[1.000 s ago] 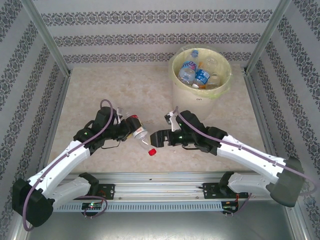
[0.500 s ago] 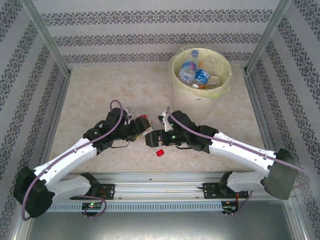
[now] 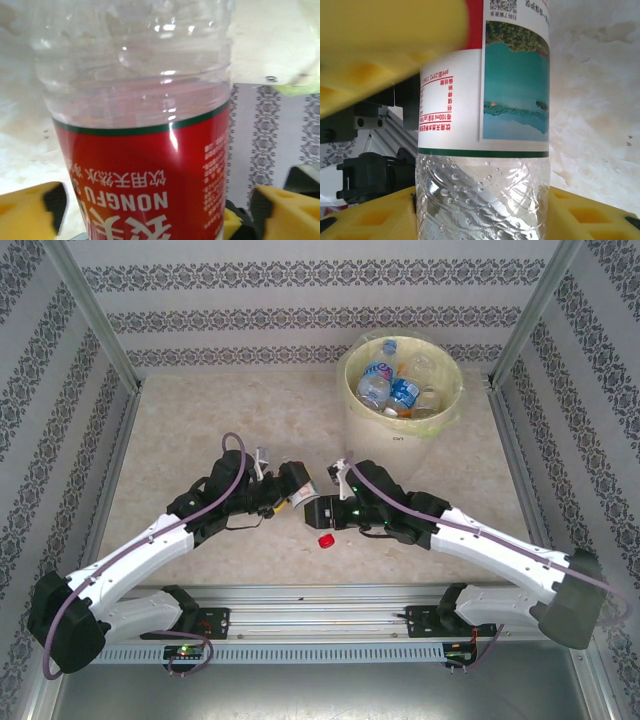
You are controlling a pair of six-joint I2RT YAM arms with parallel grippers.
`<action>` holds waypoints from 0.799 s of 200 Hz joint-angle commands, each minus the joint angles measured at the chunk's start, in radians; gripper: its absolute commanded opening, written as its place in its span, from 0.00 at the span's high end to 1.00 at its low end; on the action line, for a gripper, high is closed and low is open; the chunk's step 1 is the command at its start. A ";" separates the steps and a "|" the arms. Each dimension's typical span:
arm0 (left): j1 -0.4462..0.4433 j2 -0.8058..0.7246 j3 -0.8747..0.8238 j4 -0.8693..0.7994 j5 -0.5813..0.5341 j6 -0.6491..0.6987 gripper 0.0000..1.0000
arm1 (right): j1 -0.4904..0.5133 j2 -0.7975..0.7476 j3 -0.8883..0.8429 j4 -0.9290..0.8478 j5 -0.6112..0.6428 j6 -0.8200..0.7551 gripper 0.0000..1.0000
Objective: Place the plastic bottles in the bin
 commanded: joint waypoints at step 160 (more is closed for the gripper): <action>-0.043 -0.147 0.264 0.001 0.128 0.496 0.00 | -0.493 -0.114 0.635 -0.647 0.270 -0.376 0.44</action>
